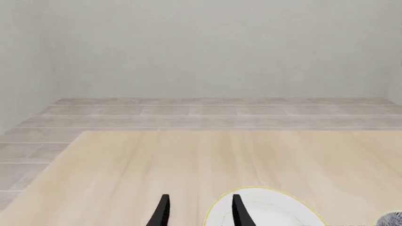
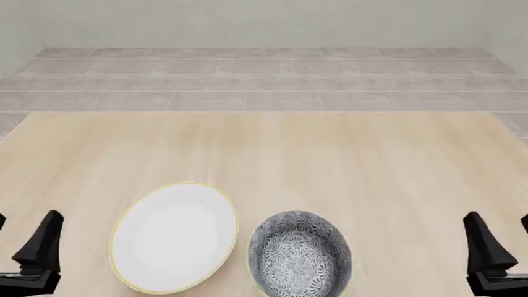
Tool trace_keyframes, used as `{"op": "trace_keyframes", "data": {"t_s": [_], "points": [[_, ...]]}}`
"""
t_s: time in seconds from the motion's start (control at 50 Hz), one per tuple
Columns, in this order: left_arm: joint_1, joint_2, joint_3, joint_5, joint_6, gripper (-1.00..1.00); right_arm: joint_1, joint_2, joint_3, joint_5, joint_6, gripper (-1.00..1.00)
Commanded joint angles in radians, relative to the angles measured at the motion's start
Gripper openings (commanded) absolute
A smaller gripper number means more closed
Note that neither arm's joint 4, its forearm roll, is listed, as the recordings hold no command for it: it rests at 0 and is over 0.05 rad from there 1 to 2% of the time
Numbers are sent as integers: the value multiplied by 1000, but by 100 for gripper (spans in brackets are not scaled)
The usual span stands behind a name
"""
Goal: Put the bowl on the plate.
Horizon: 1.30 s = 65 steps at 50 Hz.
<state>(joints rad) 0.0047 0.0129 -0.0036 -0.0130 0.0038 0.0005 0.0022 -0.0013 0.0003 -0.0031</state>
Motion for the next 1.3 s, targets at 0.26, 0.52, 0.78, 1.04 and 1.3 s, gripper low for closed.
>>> {"op": "trace_keyframes", "data": {"t_s": [0.26,0.52,0.78,1.04,1.3], "points": [[-2,2,-2,1,-4,100,8,1,-2,-1,-17,100],[-4,0,0,-2,-5,100,11,10,-1,-4,-17,100],[-8,-5,1,-1,-6,100,18,0,-13,-5,-27,100],[-11,-10,1,3,-9,100,27,-1,-46,-3,-39,100],[-12,-11,2,3,-7,100,49,358,-120,-314,-106,100]]}}
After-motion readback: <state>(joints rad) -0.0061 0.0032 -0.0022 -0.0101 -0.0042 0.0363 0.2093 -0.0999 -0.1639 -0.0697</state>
